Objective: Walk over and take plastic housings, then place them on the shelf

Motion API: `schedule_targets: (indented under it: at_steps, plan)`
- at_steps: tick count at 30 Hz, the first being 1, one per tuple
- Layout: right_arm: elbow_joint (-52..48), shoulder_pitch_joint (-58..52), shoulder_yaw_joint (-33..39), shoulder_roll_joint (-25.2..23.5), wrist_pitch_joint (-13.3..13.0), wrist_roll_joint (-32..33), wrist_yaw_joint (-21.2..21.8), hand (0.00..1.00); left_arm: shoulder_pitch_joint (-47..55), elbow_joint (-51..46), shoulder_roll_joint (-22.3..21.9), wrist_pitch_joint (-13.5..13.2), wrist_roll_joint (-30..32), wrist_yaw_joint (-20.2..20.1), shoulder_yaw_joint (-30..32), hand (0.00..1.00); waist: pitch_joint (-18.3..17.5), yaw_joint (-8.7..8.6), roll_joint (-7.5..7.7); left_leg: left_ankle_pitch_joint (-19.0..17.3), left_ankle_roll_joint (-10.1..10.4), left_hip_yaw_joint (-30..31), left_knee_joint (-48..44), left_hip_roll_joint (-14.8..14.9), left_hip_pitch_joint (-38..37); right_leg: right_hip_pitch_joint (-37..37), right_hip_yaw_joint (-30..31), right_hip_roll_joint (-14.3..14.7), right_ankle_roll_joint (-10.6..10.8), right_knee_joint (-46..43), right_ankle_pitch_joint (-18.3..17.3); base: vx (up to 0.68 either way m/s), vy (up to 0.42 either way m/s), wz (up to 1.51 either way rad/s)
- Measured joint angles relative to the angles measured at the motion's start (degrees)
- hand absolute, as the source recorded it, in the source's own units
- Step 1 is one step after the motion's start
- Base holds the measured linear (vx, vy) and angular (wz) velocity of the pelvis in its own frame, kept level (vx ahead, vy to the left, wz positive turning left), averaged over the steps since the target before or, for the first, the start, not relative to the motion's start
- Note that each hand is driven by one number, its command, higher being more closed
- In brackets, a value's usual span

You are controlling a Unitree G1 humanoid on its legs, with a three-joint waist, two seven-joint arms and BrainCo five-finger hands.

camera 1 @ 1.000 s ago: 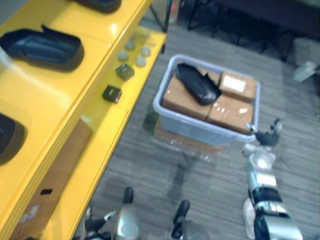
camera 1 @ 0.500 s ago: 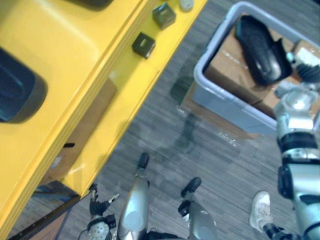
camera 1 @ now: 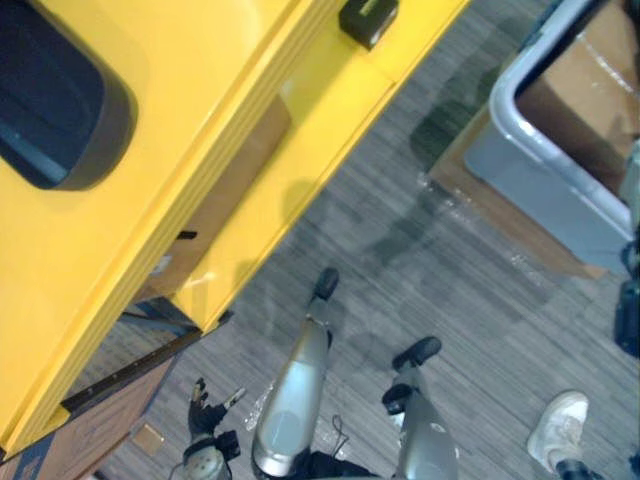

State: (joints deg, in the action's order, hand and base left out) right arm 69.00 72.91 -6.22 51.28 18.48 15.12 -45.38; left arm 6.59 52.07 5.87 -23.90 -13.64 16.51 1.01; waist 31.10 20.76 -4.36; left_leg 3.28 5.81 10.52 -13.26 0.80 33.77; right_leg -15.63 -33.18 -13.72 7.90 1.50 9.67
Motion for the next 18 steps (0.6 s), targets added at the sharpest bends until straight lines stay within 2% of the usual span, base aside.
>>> schedule_targets:
  at_steps: [3, 8, 10, 13, 18]
  plan:
    - [0.76, 0.74, 0.37, 1.79, 1.96, 0.00, 0.00, 0.00, 0.01, 1.62, -0.47, -0.91, -1.38, -1.42, -0.06, 0.00, 0.01, 0.65, -1.79, 0.03, -0.03, 0.14, -0.28, -0.14, 1.00, -0.77, 0.04, -0.19, -0.18, -0.31, -0.12, -0.07, 0.061, -0.01]
    - [2.10, 0.98, 2.14, 1.89, 5.26, -0.01, 0.43, 0.00, 0.07, 3.16, -0.50, -1.90, -2.78, -3.60, -0.04, 0.00, -0.01, 1.01, -2.22, 0.11, -0.11, 0.10, -0.26, -0.20, 2.52, -2.38, 0.15, -0.24, -0.29, -0.07, -0.22, -0.05, 0.042, -0.02]
    - [2.17, 1.07, 2.19, 2.28, 5.64, -0.39, 0.48, 0.00, 0.07, 3.15, -0.71, -2.43, -4.50, -4.56, -0.04, 0.00, 0.01, 1.34, -2.75, 0.14, -0.15, 0.29, -0.26, -0.34, 2.64, -2.41, 0.14, -0.32, 0.10, 0.08, 0.04, -0.02, 0.035, 0.02]
    - [2.27, 2.23, 1.98, 4.63, 7.03, -4.82, 1.74, 0.00, 0.08, 3.15, -0.71, -4.09, -4.59, -5.96, -0.03, 0.00, -0.02, 2.35, -3.88, 0.13, -0.14, 1.94, -0.08, -0.61, 2.64, -2.45, 0.08, -0.26, 0.18, 0.14, 0.10, -0.02, 0.019, 0.00]
    - [2.22, 3.40, -1.00, 4.92, 6.58, -6.90, -0.50, 0.00, 0.08, 3.16, -0.72, -4.71, -6.67, -7.18, -0.03, 0.00, -0.08, 3.06, -3.96, 0.22, -0.03, 1.94, 0.69, -0.49, 2.72, -3.07, 0.16, -0.24, 0.15, 0.23, 0.07, -0.05, 0.028, -0.02]
